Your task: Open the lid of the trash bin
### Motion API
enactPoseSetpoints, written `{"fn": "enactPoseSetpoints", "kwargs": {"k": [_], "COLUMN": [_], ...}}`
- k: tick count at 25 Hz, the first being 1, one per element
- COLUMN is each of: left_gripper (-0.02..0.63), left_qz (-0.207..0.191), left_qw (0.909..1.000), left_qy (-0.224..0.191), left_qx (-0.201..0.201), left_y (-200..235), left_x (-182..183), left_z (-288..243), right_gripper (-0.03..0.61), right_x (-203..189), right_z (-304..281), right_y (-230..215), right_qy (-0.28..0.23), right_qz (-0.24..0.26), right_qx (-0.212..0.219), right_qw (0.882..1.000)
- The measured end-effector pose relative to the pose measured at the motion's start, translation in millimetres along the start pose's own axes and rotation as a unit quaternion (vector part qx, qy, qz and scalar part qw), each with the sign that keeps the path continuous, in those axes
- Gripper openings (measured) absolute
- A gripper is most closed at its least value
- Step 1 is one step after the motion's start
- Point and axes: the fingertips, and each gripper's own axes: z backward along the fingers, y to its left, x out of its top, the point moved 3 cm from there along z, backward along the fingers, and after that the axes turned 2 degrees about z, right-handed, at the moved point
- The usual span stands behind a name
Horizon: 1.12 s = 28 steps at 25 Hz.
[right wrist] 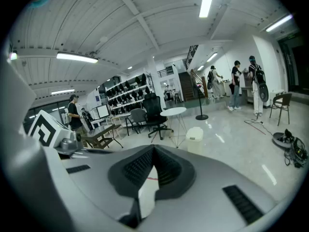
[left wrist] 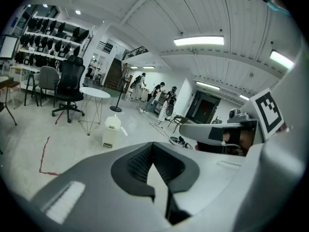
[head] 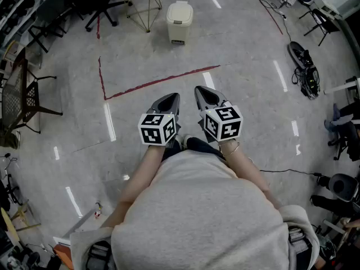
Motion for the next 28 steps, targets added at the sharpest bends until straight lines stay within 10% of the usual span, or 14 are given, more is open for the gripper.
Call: {"fn": "enactPoseSetpoints", "kwargs": {"k": [28], "left_gripper": [0.009], "left_qz": [-0.01], "left_qw": [0.9993], "left_qy": [-0.035], "left_qx": [0.003], "left_y": [-26.1], "left_x": [-2.2], "left_z": [-24.9], "right_gripper": [0.008], "right_x": [-8.1], "right_z": [22.3], "right_y": [-18.2], "right_qy": [-0.024], "right_qz": [-0.032], "right_qx": [0.063], "right_qw": [0.997]}}
